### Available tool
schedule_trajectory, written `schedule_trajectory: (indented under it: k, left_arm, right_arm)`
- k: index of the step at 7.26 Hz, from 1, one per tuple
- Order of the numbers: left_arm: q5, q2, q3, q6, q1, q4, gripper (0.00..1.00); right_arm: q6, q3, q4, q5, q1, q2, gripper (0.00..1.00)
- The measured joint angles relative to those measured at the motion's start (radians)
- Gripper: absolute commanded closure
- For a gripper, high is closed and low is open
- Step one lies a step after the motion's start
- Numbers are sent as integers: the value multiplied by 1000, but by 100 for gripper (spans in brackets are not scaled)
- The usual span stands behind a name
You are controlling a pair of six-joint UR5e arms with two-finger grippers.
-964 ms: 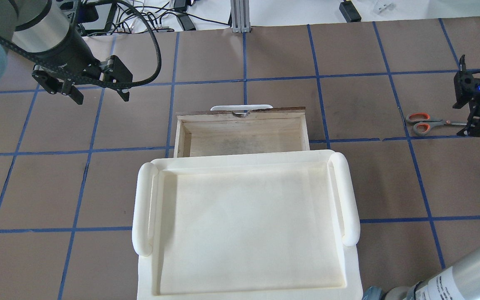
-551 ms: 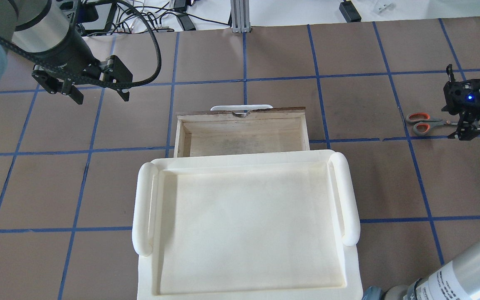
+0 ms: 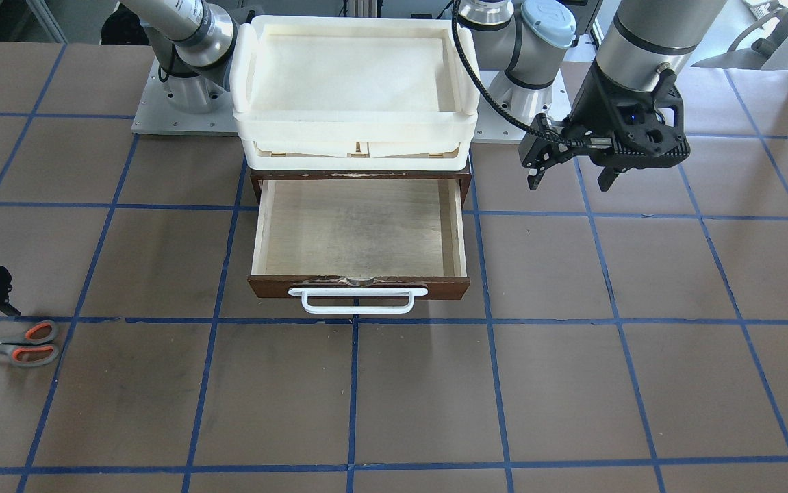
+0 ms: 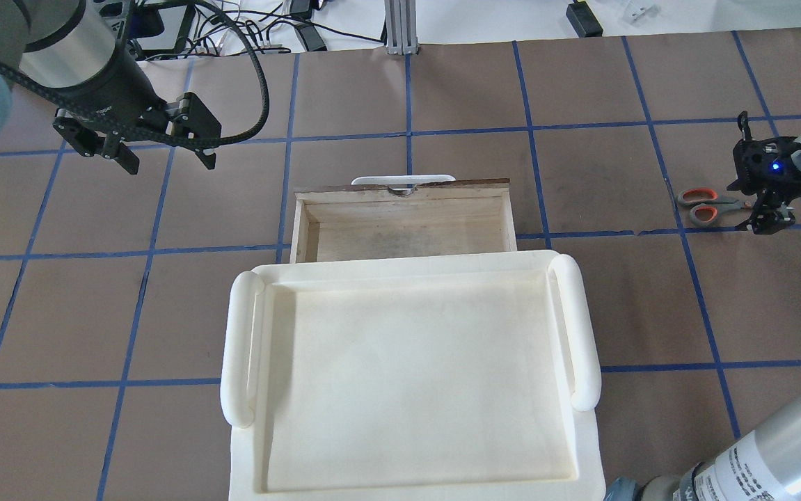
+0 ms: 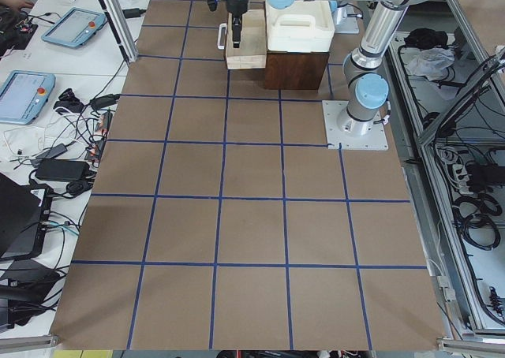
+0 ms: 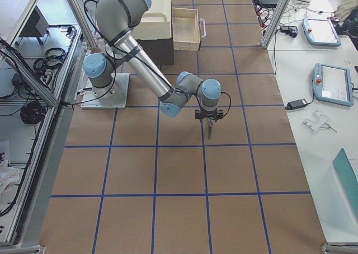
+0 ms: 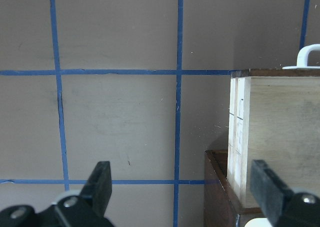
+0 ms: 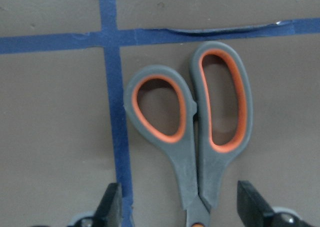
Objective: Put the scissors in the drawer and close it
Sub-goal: 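Close the right gripper on the scissors' blade near the pivot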
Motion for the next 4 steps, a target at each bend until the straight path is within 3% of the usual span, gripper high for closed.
schedule_trajectory:
  k: [4]
  left_arm:
    - [0,-1,0,0,0,-1,0]
  right_arm:
    - [-2,-2,-11,1,1,12,34]
